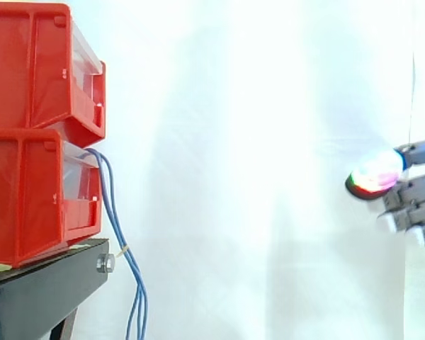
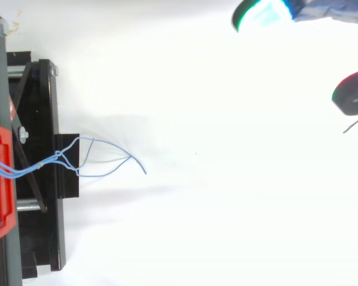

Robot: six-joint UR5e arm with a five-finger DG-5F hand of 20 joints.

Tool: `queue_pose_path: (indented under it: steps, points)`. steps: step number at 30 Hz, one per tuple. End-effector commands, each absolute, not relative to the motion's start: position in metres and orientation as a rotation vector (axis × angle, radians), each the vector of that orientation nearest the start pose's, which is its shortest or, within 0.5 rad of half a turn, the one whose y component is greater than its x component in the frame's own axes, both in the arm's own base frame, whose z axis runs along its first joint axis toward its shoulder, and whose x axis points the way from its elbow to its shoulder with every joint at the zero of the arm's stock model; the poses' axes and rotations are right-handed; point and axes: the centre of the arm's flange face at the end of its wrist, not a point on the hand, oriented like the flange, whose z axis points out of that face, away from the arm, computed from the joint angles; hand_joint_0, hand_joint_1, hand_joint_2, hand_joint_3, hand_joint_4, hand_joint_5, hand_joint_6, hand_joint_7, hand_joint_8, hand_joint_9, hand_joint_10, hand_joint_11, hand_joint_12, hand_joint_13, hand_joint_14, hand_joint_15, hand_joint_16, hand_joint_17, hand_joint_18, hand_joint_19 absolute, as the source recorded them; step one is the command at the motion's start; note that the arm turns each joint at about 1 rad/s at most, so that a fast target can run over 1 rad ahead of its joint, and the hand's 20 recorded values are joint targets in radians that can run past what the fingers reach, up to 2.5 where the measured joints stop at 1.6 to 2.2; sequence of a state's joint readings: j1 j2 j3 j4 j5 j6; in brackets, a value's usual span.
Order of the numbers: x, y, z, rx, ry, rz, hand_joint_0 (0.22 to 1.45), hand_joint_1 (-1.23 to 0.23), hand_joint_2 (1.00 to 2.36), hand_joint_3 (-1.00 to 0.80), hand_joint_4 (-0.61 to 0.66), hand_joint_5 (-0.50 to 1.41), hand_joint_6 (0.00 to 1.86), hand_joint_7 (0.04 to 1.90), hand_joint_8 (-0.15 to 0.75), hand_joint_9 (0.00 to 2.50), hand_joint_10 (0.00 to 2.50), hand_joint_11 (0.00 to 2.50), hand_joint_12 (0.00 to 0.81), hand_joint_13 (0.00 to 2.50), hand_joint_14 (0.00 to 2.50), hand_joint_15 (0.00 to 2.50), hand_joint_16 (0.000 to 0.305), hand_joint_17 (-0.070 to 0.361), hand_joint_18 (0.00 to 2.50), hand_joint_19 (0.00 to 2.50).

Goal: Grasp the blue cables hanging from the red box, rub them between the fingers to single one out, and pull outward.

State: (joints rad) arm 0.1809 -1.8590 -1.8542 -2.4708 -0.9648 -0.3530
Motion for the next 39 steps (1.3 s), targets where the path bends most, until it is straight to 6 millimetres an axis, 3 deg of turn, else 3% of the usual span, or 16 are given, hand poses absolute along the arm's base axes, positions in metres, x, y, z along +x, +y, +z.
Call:
queue_pose_path:
  steps: [1, 4, 10, 19, 27, 32, 37, 39]
  points:
    - [0.59, -0.087, 0.212, 1.218, 0.996, 0.816, 0.5, -0.54, 1.0, -0.5, 0.15, -0.27, 0.5, 0.67, 0.222, 0.36, 0.0, 0.05, 0.333, 0.33, 0.01, 0.27, 0.046, 0.104, 0.29, 0.41]
    - [0.607, -0.085, 0.203, 1.238, 0.975, 0.882, 0.5, -0.54, 1.0, -0.5, 0.15, -0.27, 0.5, 0.67, 0.222, 0.36, 0.0, 0.06, 0.332, 0.33, 0.01, 0.27, 0.046, 0.104, 0.29, 0.41]
    - [0.62, -0.095, 0.221, 1.224, 1.005, 0.835, 0.5, -0.54, 1.0, -0.5, 0.15, -0.27, 0.5, 0.67, 0.222, 0.36, 0.0, 0.05, 0.332, 0.33, 0.01, 0.27, 0.046, 0.104, 0.29, 0.41]
    - [0.626, -0.107, 0.23, 1.151, 0.985, 0.794, 0.5, -0.54, 1.0, -0.5, 0.15, -0.27, 0.5, 0.66, 0.221, 0.36, 0.0, 0.06, 0.334, 0.34, 0.01, 0.27, 0.046, 0.104, 0.29, 0.41]
    - [0.63, -0.106, 0.233, 1.104, 0.969, 0.764, 0.5, -0.54, 1.0, -0.5, 0.15, -0.27, 0.5, 0.67, 0.224, 0.36, 0.0, 0.05, 0.335, 0.33, 0.01, 0.27, 0.046, 0.104, 0.29, 0.41]
    - [0.661, -0.103, 0.191, 1.146, 0.985, 0.793, 0.5, -0.54, 1.0, -0.5, 0.16, -0.26, 0.5, 0.67, 0.225, 0.36, 0.0, 0.06, 0.335, 0.33, 0.01, 0.27, 0.046, 0.103, 0.29, 0.4]
    - [0.692, -0.094, 0.17, 1.173, 1.012, 0.846, 0.5, -0.54, 1.0, -0.5, 0.16, -0.26, 0.5, 0.67, 0.229, 0.37, 0.0, 0.06, 0.334, 0.33, 0.01, 0.26, 0.045, 0.102, 0.29, 0.39]
    - [0.698, -0.09, 0.173, 1.162, 1.023, 0.852, 0.5, -0.54, 1.0, -0.5, 0.16, -0.26, 0.5, 0.67, 0.231, 0.38, 0.0, 0.05, 0.333, 0.33, 0.01, 0.26, 0.045, 0.101, 0.29, 0.37]
